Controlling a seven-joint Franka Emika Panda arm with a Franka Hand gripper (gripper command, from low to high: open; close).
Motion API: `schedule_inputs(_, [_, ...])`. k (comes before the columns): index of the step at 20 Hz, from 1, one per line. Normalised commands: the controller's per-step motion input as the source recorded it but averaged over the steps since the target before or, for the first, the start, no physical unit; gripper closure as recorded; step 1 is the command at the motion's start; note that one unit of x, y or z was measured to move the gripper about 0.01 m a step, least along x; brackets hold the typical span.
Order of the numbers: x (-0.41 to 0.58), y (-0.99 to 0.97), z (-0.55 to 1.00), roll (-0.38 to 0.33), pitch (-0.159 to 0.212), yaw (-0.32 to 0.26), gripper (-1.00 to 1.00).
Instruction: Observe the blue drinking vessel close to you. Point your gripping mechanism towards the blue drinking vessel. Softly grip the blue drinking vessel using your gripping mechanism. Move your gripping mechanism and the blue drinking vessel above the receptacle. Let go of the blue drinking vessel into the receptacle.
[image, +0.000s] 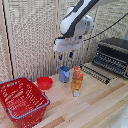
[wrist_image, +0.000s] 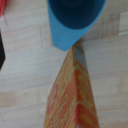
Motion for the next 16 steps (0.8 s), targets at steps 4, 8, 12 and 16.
schedule_inputs(4, [0.313,-0.37,-0.38,0.004,0.134,0.048,-1.00])
schedule_inputs(8, [0.159,-0.19,-0.47,0.000,0.166,0.048,-1.00])
schedule_inputs(12, [0.274,-0.08,-0.50,-0.049,0.097,0.068,-1.00])
schedule_inputs(16, [0.294,-0.09,-0.24,-0.027,0.008,0.100,1.00])
